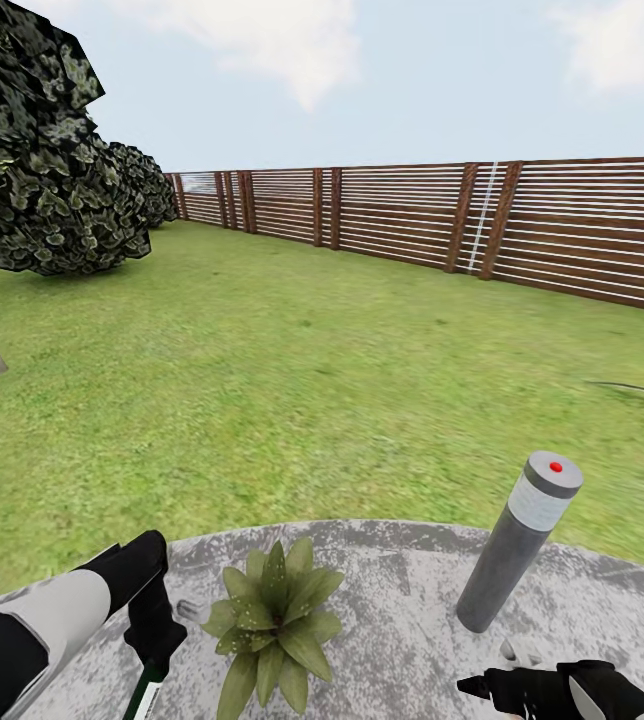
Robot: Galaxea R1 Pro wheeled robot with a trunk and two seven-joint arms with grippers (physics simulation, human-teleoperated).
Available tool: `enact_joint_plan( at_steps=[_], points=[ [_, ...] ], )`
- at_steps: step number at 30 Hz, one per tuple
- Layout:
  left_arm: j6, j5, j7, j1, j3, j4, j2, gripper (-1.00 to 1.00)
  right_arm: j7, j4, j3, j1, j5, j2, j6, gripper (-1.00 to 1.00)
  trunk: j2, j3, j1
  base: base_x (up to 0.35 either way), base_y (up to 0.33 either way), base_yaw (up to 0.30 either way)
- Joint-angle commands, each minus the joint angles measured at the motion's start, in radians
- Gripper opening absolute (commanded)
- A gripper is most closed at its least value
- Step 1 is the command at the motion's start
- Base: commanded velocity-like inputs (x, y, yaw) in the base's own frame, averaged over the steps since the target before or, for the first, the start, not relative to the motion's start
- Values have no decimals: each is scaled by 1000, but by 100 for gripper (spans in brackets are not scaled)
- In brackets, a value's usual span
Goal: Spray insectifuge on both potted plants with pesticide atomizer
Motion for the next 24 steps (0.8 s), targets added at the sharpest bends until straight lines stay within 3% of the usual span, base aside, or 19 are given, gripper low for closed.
enact_joint_plan(
  at_steps=[1, 24],
  points=[
    [6, -11, -9, 0, 3, -3, 0, -100, 3, -1, -8, 0, 2, 0, 10, 100, 0, -1, 0, 0, 0, 0],
    [7, -11, -7, -5, 7, -7, 10, -100, 3, -1, -8, 0, 2, 0, 10, 100, 0, -1, 0, 0, 0, 0]
  ],
)
